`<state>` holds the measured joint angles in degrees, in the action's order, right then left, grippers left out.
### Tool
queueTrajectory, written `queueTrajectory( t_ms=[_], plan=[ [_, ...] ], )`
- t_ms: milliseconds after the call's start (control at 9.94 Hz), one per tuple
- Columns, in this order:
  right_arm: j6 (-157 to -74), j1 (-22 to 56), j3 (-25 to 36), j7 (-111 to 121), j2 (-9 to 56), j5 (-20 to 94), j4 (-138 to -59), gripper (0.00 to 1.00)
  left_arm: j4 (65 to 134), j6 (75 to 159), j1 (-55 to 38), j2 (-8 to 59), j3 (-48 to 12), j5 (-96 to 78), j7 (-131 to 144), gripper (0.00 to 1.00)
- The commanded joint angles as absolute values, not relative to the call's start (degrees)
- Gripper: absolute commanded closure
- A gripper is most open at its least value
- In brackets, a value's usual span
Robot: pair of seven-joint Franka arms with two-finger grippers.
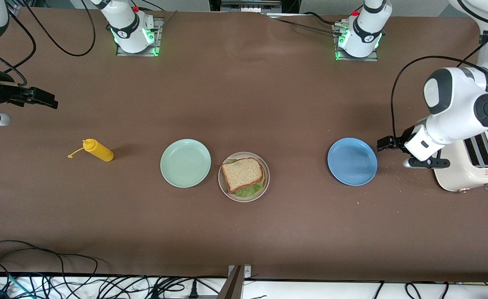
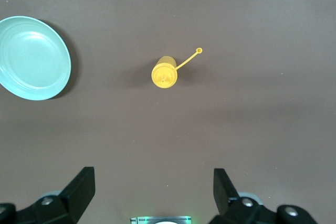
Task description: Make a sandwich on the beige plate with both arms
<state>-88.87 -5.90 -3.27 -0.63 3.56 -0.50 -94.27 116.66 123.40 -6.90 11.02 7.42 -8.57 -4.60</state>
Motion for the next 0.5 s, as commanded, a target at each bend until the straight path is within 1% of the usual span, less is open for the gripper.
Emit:
queueTrajectory(
  t_ms=[0, 201, 403],
  plan=[
    [-88.2, -6.3, -3.6, -1.4, 3.5, -0.2, -93.9, 0.0, 119.2, 119.7, -7.3, 5.7, 7.5, -6.3, -3.5, 0.0],
    [-88.2, -6.4, -3.6, -1.4, 3.5, -0.2, -93.9, 0.0, 112.9, 109.9, -7.3, 4.8, 7.3, -4.9, -3.4, 0.0],
    [-88.4, -6.3, -3.6, -1.4, 3.5, -0.2, -93.8, 0.0, 108.6, 103.5, -7.3, 3.0, 7.0, -3.4, -3.3, 0.0]
  ],
)
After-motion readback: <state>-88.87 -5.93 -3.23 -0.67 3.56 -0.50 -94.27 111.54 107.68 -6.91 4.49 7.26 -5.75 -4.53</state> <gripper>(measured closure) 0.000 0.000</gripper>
